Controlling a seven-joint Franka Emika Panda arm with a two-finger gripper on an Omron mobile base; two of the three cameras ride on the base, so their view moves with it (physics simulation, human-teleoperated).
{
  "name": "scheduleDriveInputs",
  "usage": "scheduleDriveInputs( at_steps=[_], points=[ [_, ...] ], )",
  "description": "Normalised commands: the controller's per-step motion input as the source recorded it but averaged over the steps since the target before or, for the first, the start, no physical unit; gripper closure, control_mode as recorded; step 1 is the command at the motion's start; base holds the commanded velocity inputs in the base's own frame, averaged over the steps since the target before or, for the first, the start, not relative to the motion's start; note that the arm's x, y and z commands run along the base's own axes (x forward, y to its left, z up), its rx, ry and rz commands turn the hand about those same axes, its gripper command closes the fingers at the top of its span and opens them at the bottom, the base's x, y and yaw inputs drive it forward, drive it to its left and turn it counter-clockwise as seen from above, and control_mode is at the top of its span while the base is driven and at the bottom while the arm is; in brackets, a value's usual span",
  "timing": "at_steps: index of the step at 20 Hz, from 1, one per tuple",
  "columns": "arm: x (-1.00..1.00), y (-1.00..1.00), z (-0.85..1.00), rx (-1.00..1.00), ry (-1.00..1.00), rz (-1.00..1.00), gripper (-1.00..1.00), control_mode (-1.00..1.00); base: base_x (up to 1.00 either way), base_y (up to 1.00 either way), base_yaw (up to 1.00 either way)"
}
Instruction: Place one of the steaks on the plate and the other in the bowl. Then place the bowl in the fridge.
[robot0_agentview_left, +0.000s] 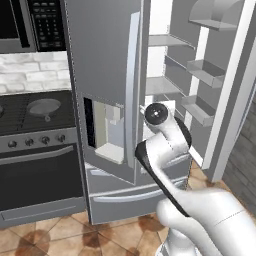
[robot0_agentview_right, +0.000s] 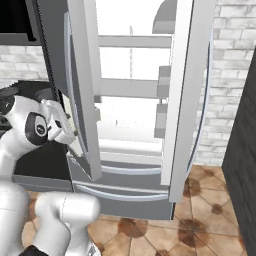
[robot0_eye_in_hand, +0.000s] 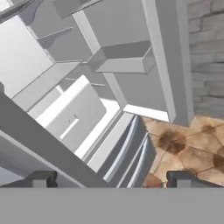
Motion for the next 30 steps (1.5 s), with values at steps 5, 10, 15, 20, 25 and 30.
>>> scheduleDriveInputs(
  at_steps=[5, 10, 15, 20, 25, 30],
  points=[
    [0.36, -0.86, -0.05, 0.65, 0.03, 0.18, -1.0, -1.0, 0.0, 0.0, 0.0],
    [0.28, -0.39, -0.28, 0.39, 0.0, 0.12, -1.0, -1.0, 0.0, 0.0, 0.0],
    [0.55, 0.02, -0.26, 0.32, 0.08, 0.15, -1.0, -1.0, 0.0, 0.0, 0.0],
    [0.68, -0.1, 0.01, 0.4, 0.16, 0.13, -1.0, -1.0, 0.0, 0.0, 0.0],
    [0.41, -0.01, 0.0, 0.12, 0.02, 0.12, -1.0, -1.0, 0.0, 0.0, 0.0],
    [0.6, 0.0, 0.0, 0.04, 0.0, 0.09, -1.0, -1.0, 0.0, 0.0, 0.0]
  ],
)
